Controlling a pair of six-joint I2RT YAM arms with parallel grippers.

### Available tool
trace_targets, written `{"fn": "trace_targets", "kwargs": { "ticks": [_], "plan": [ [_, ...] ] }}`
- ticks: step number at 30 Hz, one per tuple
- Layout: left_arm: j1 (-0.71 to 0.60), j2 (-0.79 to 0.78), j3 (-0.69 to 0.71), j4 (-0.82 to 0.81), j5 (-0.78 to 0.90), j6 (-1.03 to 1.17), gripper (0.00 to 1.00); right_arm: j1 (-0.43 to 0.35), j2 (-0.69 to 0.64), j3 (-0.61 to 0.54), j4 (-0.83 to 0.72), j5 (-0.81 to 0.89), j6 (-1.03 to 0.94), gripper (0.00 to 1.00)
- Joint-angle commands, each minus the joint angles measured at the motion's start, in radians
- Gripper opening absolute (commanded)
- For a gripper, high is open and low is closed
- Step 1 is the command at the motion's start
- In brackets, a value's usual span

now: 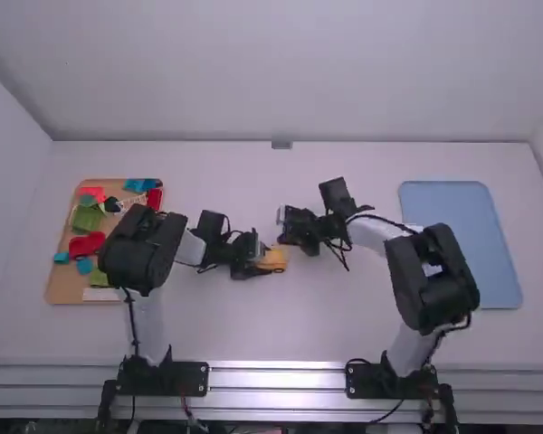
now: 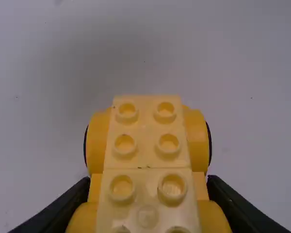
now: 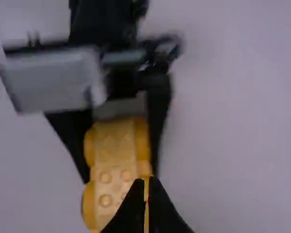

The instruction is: Assemble lego blocks to make yellow taxi

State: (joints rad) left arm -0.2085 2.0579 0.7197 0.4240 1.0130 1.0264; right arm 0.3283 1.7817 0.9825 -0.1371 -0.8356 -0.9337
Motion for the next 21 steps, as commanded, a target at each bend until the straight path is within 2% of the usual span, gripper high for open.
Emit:
{"fn": "trace_targets", "kwargs": {
  "ticks": [1, 2, 4, 5, 8, 9, 11, 14, 18, 21],
  "plan": [
    [-0.003, 0.016, -0.011, 0.005, -0.012, -0.007, 0.49, -0.045, -0.121, 0.018, -0.002, -0.023, 0.082, 0.27],
    [-0.002, 0.016, -0.011, 0.005, -0.011, -0.007, 0.49, -0.048, -0.13, 0.017, -0.003, -0.018, 0.092, 0.29],
    [-0.001, 0.016, -0.011, 0.016, -0.012, -0.008, 0.53, -0.064, -0.177, 0.014, -0.007, 0.02, 0.139, 0.62],
    [-0.005, 0.016, -0.011, 0.022, -0.012, -0.008, 0.58, -0.07, -0.2, 0.011, -0.006, 0.057, 0.174, 0.99],
    [-0.005, 0.016, -0.008, 0.021, -0.011, -0.009, 0.66, -0.073, -0.22, 0.005, -0.003, 0.093, 0.21, 0.99],
    [-0.005, 0.016, -0.004, 0.018, -0.012, -0.019, 0.8, -0.069, -0.232, 0.0, -0.004, 0.105, 0.228, 0.99],
    [-0.005, 0.016, -0.001, 0.02, -0.015, -0.048, 0.99, -0.061, -0.235, -0.002, -0.005, 0.109, 0.231, 0.99],
    [0.013, 0.003, 0.01, 0.013, -0.072, -0.144, 0.99, -0.042, -0.235, -0.002, -0.005, 0.112, 0.227, 0.99],
    [0.035, -0.038, 0.009, -0.031, -0.09, -0.166, 0.99, -0.023, -0.235, -0.002, -0.004, 0.169, 0.232, 0.99],
    [0.077, -0.142, 0.009, -0.149, -0.091, -0.163, 0.99, 0.001, -0.235, -0.002, -0.003, 0.226, 0.231, 0.99]
  ]
}}
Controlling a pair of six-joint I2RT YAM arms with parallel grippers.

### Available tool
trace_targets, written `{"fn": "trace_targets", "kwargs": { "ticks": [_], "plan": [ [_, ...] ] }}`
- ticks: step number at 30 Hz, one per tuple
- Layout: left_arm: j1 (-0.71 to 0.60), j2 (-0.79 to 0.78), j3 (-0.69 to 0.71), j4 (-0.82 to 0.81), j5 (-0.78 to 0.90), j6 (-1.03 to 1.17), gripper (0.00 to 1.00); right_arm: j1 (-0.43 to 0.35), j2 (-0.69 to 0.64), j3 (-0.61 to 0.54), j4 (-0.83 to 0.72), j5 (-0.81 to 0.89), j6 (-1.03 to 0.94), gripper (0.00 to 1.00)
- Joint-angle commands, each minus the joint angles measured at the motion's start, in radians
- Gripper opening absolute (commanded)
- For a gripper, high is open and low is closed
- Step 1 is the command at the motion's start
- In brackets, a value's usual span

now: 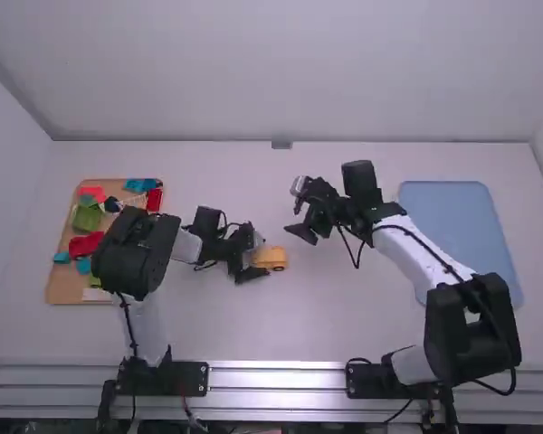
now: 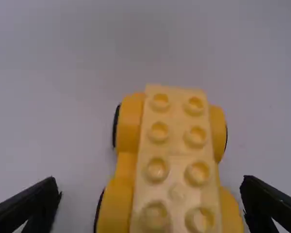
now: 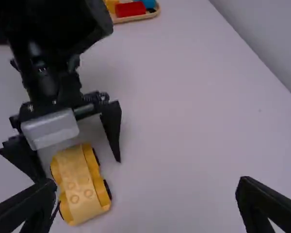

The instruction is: Assemble lego blocks to make yellow taxi

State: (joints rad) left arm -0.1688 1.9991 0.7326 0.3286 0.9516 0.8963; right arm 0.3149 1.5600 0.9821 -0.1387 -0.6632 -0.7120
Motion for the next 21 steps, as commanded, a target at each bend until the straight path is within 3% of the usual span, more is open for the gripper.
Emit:
{"fn": "trace_targets", "kwargs": {
  "ticks": [1, 7, 9, 15, 21],
  "plan": [
    [0.041, -0.094, -0.004, -0.068, -0.029, -0.032, 0.99, 0.015, -0.014, -0.002, -0.001, 0.058, 0.01, 0.99],
    [0.087, -0.331, 0.003, -0.336, -0.194, -0.049, 0.99, 0.018, -0.014, -0.002, 0.035, 0.104, 0.086, 0.99],
    [0.091, -0.452, 0.02, -0.459, -0.327, -0.123, 0.99, 0.018, -0.014, -0.002, 0.051, 0.103, 0.087, 0.99],
    [0.09, -0.756, 0.088, -0.703, -0.649, -0.447, 0.99, 0.02, -0.016, 0.0, 0.114, 0.053, 0.087, 0.99],
    [0.09, -0.988, 0.122, -0.794, -0.941, -0.779, 0.99, -0.027, -0.052, 0.0, 0.185, -0.044, 0.172, 0.99]
  ]
}}
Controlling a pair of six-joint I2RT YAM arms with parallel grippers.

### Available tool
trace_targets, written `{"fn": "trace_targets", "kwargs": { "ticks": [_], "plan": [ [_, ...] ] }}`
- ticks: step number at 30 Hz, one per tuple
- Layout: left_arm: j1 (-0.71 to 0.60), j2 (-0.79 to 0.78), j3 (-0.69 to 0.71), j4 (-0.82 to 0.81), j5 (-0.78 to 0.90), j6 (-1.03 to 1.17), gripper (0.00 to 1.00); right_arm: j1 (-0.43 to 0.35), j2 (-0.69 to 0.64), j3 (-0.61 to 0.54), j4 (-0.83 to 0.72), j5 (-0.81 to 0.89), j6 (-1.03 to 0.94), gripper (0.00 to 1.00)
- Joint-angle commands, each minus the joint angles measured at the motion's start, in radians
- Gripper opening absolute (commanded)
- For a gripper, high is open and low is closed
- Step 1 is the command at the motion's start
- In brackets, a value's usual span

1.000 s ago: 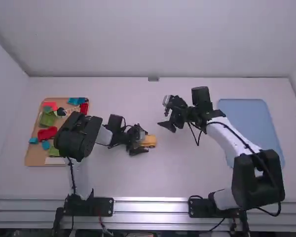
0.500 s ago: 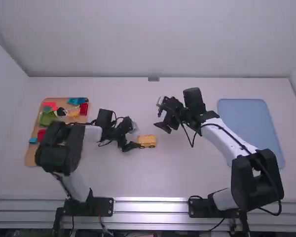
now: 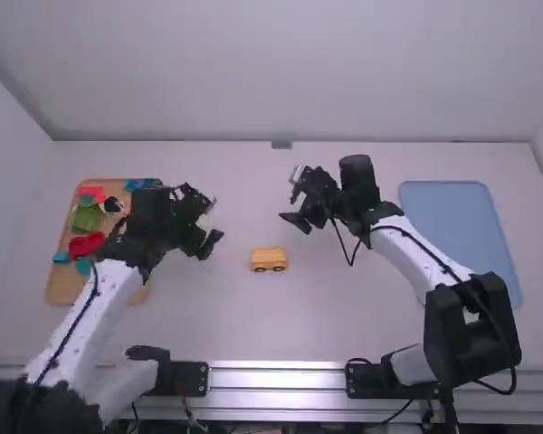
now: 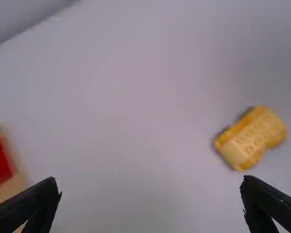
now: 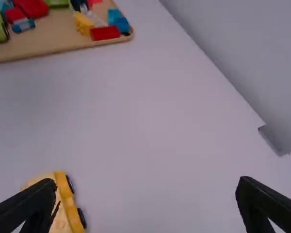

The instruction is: Assemble lego blocks to make yellow taxi

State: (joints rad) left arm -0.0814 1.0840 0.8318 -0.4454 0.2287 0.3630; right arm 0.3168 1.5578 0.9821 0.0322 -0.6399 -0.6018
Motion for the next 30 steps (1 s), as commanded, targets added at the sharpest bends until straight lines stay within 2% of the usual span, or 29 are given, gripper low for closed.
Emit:
{"fn": "trace_targets", "kwargs": {
  "ticks": [1, 2, 6, 7, 11, 15, 19, 23, 30],
  "plan": [
    [0.003, -0.103, 0.029, -0.034, -0.269, -0.311, 0.99, -0.039, -0.056, 0.0, 0.018, -0.08, 0.071, 0.99],
    [0.003, -0.156, 0.043, -0.067, -0.362, -0.429, 0.99, -0.061, -0.076, 0.0, 0.025, -0.116, 0.08, 0.99],
    [0.003, -0.246, 0.09, -0.177, -0.523, -0.599, 0.99, -0.111, -0.11, 0.0, 0.024, -0.254, 0.028, 0.99],
    [0.003, -0.266, 0.119, -0.233, -0.566, -0.644, 0.99, -0.132, -0.116, 0.0, 0.021, -0.331, -0.018, 0.99],
    [0.003, -0.279, 0.226, -0.382, -0.625, -0.736, 0.99, -0.188, -0.116, 0.0, 0.037, -0.532, -0.056, 0.99],
    [0.003, -0.24, 0.33, -0.497, -0.681, -0.813, 0.99, -0.225, -0.092, 0.0, 0.093, -0.618, -0.017, 0.99],
    [0.003, -0.156, 0.443, -0.611, -0.721, -0.897, 0.99, -0.223, -0.076, 0.0, 0.17, -0.646, 0.079, 0.99],
    [0.003, -0.04, 0.575, -0.726, -0.729, -0.94, 0.99, -0.196, -0.076, 0.0, 0.19, -0.611, 0.089, 0.99],
    [0.004, 0.148, 0.8, -1.082, -0.948, -1.246, 0.99, -0.145, -0.076, 0.0, 0.192, -0.526, 0.089, 0.99]
  ]
}}
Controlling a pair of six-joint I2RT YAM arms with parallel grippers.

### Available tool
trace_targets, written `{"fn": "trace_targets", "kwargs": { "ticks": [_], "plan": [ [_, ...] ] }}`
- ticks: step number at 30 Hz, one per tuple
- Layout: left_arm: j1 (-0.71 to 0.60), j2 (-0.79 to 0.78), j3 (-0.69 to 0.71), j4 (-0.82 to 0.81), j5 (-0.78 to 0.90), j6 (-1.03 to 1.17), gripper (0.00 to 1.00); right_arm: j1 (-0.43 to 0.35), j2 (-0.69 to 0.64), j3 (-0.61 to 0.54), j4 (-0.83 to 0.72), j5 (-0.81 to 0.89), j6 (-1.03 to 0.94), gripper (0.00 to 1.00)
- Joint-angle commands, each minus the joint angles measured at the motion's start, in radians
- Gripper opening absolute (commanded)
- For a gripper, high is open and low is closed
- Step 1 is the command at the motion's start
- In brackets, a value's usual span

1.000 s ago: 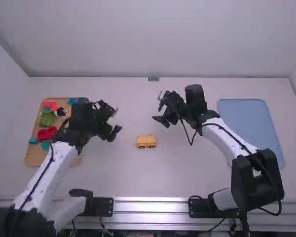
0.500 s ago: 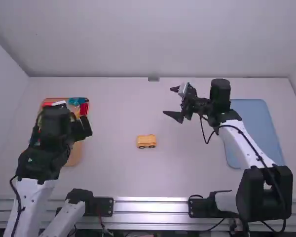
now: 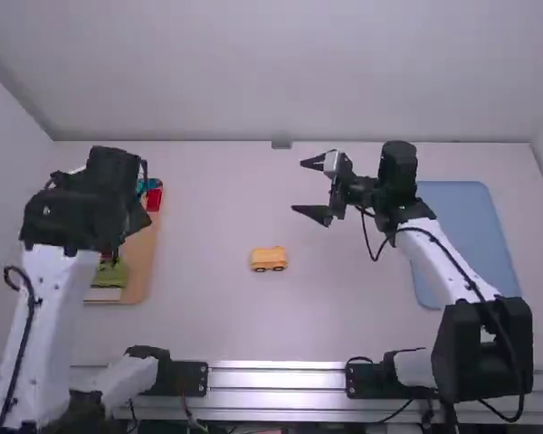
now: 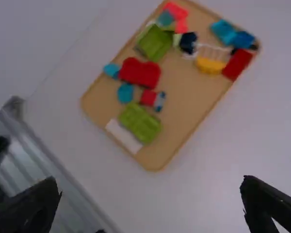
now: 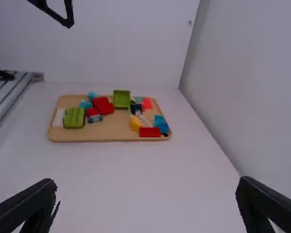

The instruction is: Assemble lego blocks to make yellow taxi

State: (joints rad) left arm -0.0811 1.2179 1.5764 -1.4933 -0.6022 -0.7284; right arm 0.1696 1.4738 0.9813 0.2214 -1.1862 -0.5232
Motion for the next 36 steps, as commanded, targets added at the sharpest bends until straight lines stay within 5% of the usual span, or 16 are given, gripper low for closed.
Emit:
{"fn": "trace_targets", "kwargs": {
  "ticks": [1, 9, 17, 23, 36],
  "plan": [
    [0.003, 0.026, 0.078, -0.066, -0.132, -0.178, 0.99, 0.003, 0.008, 0.001, 0.003, 0.021, 0.011, 0.99],
    [0.06, 0.038, 0.203, -0.035, -0.094, -0.05, 0.99, -0.019, 0.008, 0.001, 0.002, 0.013, 0.011, 0.99],
    [0.437, 0.139, 0.278, 0.169, 0.323, 0.372, 0.99, -0.019, 0.008, 0.001, -0.009, 0.017, 0.011, 0.99],
    [0.603, 0.385, 0.436, 0.143, 0.575, 0.545, 0.99, -0.019, 0.008, 0.0, -0.005, 0.02, 0.01, 0.99],
    [0.605, 0.996, 0.868, -0.011, 0.678, 0.813, 0.99, -0.019, 0.008, 0.0, -0.026, 0.04, 0.003, 0.99]
  ]
}}
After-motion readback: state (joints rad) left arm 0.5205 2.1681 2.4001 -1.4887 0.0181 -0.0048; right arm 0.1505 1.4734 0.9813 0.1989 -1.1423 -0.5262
